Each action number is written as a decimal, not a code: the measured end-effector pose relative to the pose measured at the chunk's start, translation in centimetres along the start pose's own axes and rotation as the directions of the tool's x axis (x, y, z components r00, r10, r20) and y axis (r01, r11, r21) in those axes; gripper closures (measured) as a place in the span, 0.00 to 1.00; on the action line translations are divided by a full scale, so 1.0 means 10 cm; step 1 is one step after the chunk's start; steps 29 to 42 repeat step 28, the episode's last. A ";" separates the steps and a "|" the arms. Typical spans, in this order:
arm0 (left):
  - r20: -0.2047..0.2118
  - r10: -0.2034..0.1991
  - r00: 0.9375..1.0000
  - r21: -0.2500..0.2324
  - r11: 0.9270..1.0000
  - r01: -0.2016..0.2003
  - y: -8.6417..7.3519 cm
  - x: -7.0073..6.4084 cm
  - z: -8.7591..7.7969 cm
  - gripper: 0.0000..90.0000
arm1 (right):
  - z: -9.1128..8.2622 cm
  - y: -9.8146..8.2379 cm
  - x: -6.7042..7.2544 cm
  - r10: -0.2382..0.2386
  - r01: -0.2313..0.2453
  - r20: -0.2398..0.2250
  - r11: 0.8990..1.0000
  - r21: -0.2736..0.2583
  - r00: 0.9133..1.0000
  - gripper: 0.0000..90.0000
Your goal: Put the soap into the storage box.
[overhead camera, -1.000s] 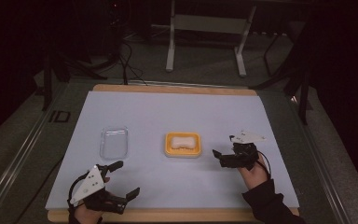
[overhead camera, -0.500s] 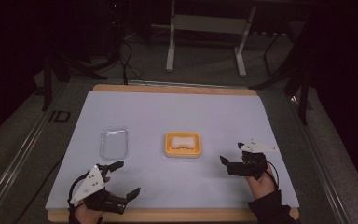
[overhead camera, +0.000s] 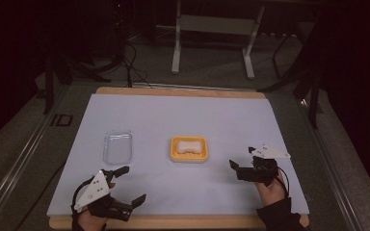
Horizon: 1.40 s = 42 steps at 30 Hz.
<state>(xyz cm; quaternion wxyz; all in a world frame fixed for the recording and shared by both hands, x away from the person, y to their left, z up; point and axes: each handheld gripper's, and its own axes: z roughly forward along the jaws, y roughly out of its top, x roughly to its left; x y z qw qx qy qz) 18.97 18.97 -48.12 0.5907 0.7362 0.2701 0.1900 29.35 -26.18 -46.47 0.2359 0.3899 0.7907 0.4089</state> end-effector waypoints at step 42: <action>0.007 0.005 1.000 0.006 1.000 -0.005 0.00 -0.01 0.00 0.01 | 0.02 -0.02 -0.04 0.007 -0.007 0.012 1.000 0.010 1.000 0.15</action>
